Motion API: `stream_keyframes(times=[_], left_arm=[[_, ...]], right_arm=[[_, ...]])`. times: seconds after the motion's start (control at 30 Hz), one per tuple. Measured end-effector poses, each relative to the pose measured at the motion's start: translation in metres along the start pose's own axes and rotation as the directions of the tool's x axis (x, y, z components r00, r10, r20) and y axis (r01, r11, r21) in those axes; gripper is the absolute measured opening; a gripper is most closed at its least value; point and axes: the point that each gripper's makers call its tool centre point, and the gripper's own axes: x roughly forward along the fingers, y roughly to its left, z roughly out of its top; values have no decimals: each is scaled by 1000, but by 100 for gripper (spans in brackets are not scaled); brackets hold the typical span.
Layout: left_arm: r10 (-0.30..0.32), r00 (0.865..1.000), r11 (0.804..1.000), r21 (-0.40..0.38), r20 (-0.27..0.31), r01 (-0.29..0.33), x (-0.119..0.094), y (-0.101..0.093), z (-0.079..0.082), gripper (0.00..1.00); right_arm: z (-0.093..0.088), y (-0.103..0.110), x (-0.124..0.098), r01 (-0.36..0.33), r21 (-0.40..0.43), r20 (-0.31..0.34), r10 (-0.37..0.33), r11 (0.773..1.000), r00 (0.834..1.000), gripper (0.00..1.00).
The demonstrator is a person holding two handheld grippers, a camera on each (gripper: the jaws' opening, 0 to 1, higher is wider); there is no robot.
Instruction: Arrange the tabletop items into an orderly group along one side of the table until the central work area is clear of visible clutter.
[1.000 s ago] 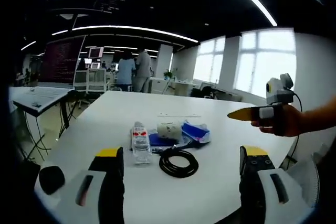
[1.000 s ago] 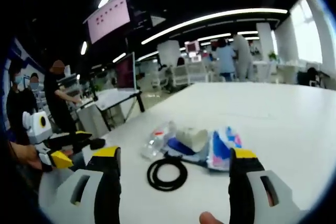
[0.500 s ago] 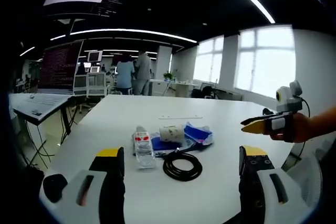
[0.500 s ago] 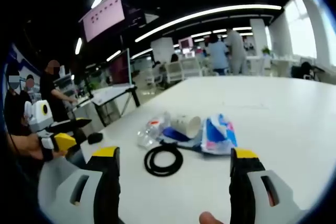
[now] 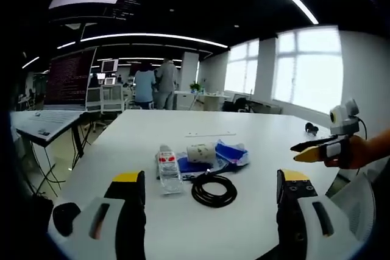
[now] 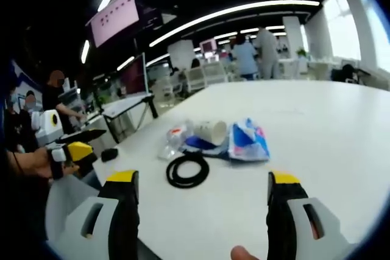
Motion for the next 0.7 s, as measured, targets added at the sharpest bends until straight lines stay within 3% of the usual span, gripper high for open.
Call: stream_keyframes(times=[0.7], left_arm=[[-8,1000,1000,6,-10,8,-2,-1,-4,88]], right_arm=[[-8,0,-14,22,12,-8,-22,1000,1000,85]])
